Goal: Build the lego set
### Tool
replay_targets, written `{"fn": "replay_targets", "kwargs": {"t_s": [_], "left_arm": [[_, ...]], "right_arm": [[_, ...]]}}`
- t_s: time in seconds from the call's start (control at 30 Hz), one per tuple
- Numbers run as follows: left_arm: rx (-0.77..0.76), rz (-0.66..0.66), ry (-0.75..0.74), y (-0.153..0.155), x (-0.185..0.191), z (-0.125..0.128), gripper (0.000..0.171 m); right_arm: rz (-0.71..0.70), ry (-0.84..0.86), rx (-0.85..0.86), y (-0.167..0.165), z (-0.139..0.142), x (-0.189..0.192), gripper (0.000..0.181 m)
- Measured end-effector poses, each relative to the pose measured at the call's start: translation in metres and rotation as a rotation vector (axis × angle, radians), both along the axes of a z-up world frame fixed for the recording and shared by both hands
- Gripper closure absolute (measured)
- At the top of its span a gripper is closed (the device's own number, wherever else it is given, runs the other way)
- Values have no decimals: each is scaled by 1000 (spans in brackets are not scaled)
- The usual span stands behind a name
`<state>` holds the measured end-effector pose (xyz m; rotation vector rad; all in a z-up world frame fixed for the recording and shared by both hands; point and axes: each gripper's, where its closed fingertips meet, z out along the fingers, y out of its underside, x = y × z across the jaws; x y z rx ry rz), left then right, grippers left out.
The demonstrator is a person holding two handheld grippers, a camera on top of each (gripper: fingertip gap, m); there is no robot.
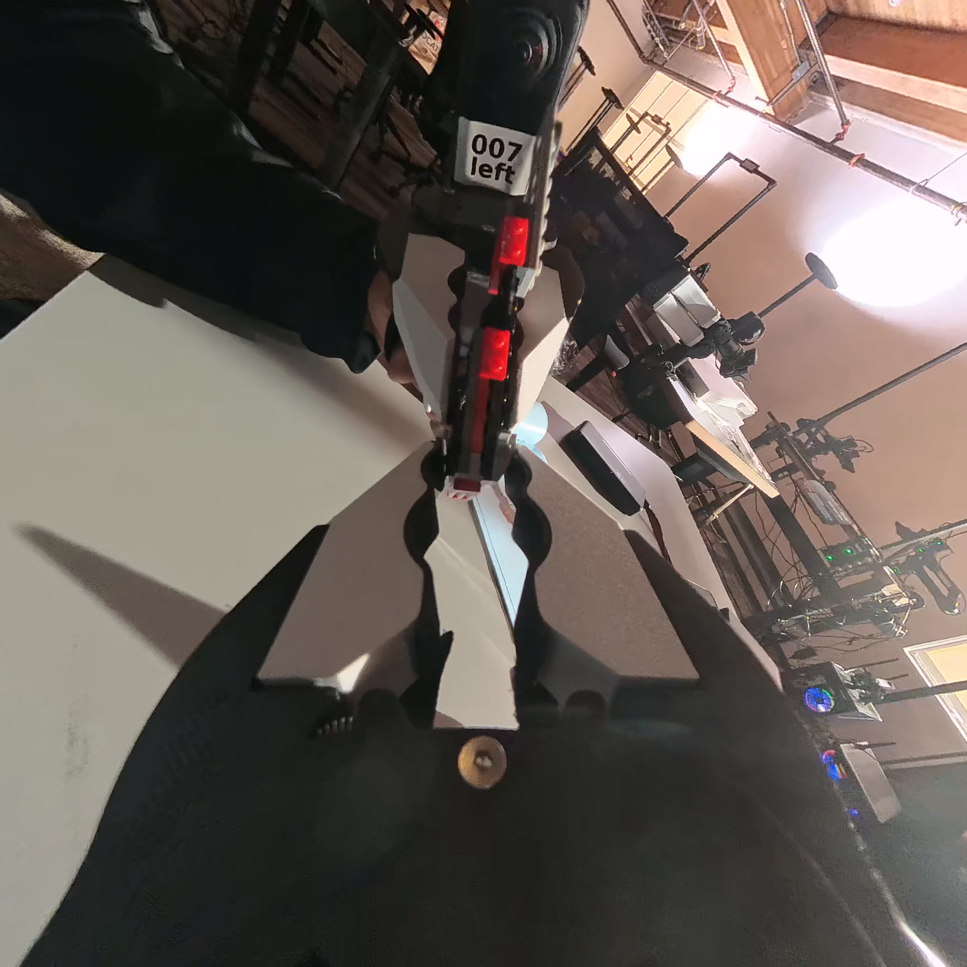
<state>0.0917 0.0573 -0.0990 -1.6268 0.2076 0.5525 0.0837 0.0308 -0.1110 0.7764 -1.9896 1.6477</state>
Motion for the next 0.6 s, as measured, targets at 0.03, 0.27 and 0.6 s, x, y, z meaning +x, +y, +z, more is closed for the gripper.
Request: {"fn": "replay_targets", "kwargs": {"t_s": [0.03,0.27,0.6], "left_arm": [[-1,4,0,0,-1,-1,154],[-5,9,-12,-1,-3,-4,154],[-92,85,-11,-4,-15,-15,154]], "right_arm": [[-3,-4,3,0,-1,-1,158],[-15,-14,19,-1,-5,-5,157],[-116,43,65,-5,-14,-19,144]]}}
